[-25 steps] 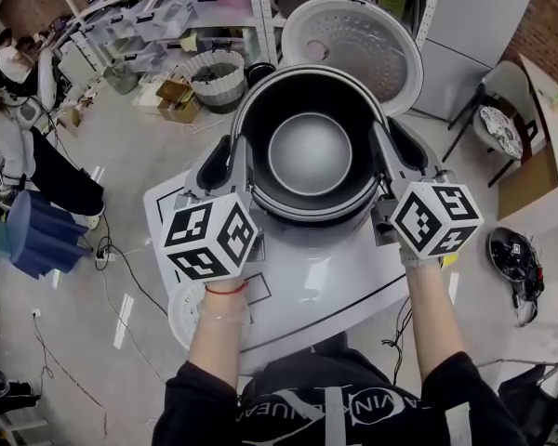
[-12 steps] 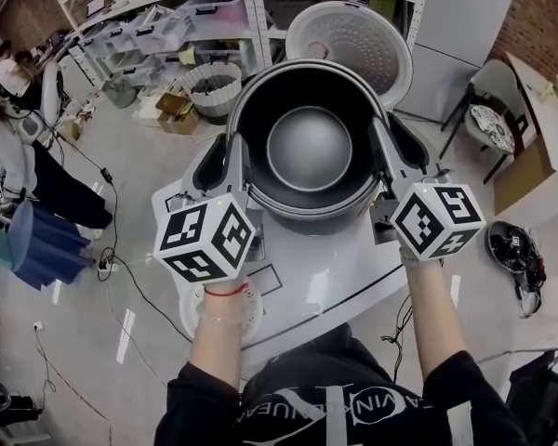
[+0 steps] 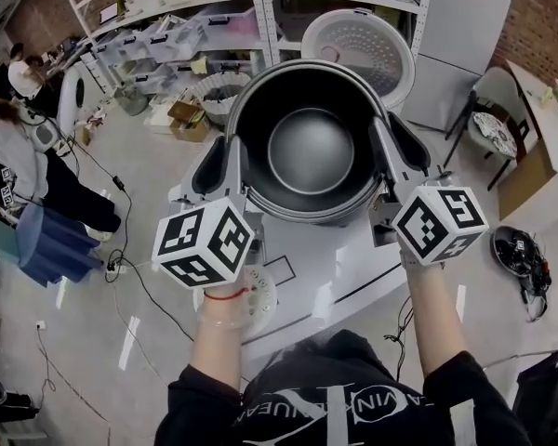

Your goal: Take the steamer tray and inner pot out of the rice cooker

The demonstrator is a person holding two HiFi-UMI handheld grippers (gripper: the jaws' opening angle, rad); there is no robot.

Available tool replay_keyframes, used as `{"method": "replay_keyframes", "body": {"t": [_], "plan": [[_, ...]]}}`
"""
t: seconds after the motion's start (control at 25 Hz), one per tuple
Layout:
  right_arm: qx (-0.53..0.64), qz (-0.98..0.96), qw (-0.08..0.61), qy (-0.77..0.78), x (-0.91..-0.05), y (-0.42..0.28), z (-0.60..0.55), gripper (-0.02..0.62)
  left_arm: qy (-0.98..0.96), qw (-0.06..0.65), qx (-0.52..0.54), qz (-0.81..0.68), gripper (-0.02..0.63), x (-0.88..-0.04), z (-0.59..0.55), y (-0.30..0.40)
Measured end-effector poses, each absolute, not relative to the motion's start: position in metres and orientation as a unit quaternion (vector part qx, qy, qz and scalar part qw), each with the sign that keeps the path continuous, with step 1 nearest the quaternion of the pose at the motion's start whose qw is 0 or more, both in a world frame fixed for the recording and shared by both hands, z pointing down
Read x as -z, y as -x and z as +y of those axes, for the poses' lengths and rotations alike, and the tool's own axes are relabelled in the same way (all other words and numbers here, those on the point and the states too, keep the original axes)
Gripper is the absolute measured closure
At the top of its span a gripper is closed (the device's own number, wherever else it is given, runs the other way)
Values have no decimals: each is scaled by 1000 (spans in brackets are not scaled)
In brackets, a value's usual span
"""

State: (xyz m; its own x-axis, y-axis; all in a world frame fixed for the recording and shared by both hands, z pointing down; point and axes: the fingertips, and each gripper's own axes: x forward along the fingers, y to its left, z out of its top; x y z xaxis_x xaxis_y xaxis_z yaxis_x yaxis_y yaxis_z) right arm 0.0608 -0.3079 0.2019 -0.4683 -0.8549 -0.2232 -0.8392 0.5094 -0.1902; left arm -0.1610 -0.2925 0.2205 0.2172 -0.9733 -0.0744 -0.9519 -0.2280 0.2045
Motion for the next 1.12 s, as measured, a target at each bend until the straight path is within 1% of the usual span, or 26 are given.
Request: {"method": "replay_keyframes", "body": {"t": [0.16,0.4,0.8,1.12], "plan": [[38,866,145,477,-208,-47,-294,525,-762,60,97,-637,532,-222,-271,174],[63,884,129,445,-225,-44,-267,523,-734,71,101,-668,535,-233,-226,176],[97,898,102,417,-261,-55,-216,523,-706,111,94,-693,537,-272,-161,162],[128,900,80,408,-304,-67,-191,523,-694,151,72,-700,537,-319,-133,149]]}}
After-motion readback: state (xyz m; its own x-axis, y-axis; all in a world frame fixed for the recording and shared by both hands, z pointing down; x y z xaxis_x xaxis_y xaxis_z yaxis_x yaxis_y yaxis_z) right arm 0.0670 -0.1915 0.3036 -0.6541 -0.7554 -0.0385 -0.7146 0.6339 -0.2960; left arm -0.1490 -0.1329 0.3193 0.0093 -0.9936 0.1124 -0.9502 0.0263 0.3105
